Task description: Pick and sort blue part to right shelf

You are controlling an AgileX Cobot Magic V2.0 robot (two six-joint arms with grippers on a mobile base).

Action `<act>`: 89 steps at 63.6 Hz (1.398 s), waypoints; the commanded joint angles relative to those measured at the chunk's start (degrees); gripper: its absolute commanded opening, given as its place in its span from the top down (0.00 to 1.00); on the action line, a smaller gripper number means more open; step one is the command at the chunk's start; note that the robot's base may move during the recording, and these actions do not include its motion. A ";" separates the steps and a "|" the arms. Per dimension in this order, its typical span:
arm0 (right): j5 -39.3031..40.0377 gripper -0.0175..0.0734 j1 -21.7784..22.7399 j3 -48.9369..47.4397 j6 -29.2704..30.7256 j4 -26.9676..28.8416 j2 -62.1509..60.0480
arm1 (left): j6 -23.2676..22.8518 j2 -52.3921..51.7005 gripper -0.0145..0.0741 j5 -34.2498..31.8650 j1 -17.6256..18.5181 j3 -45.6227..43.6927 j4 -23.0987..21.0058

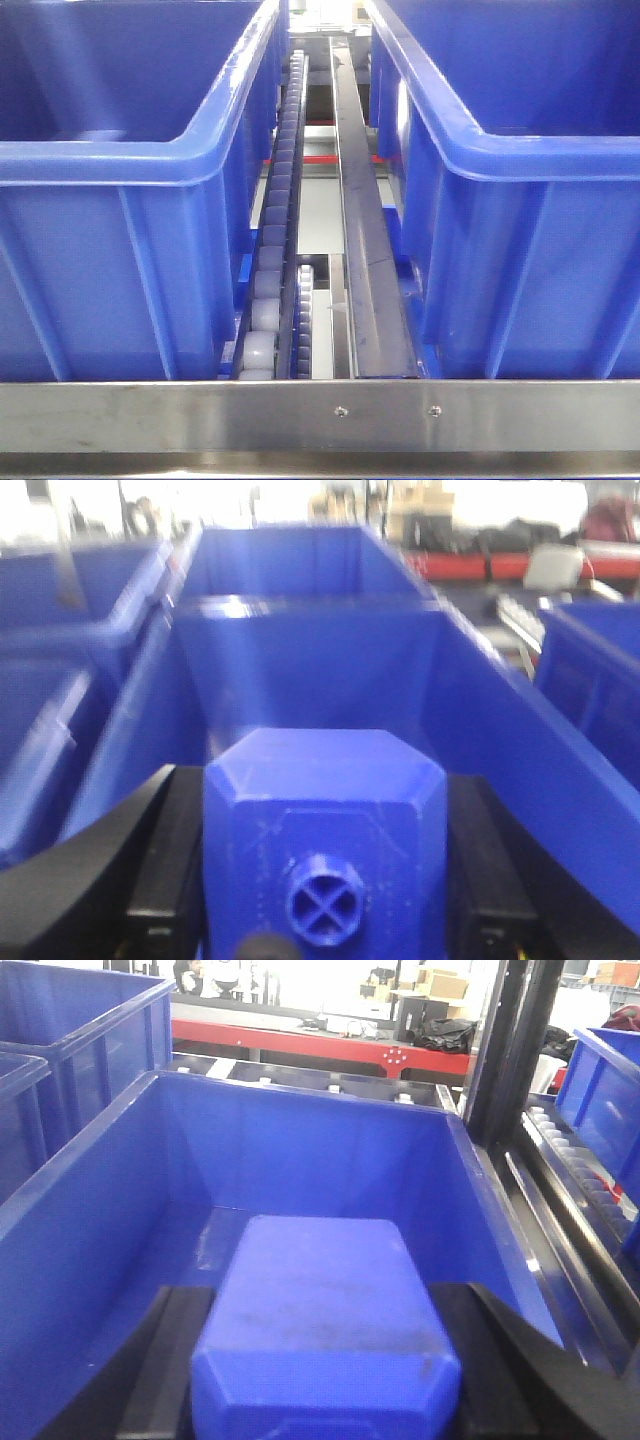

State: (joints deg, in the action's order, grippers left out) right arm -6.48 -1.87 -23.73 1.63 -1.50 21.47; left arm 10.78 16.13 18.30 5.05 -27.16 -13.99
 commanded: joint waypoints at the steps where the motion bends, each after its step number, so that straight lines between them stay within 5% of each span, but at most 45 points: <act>1: 3.87 0.37 -0.52 -3.93 0.08 -0.09 2.61 | -0.47 5.32 0.38 -5.31 1.77 -3.65 -1.49; 27: 4.80 0.37 -2.05 -11.57 0.08 0.45 22.55 | 1.95 33.64 0.38 -16.72 12.29 -13.73 -1.39; 49: 10.79 0.37 -2.05 -11.76 0.08 0.45 34.68 | 1.95 50.02 0.38 -21.46 12.29 -18.78 -1.39; 89: 11.59 0.33 -2.05 -11.76 -0.03 0.74 36.05 | 2.05 51.15 0.36 -20.45 12.29 -19.02 -1.18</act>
State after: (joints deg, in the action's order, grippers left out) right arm -0.54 -3.89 -33.31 1.63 -1.06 58.18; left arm 12.63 68.46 2.08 16.89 -44.00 -14.75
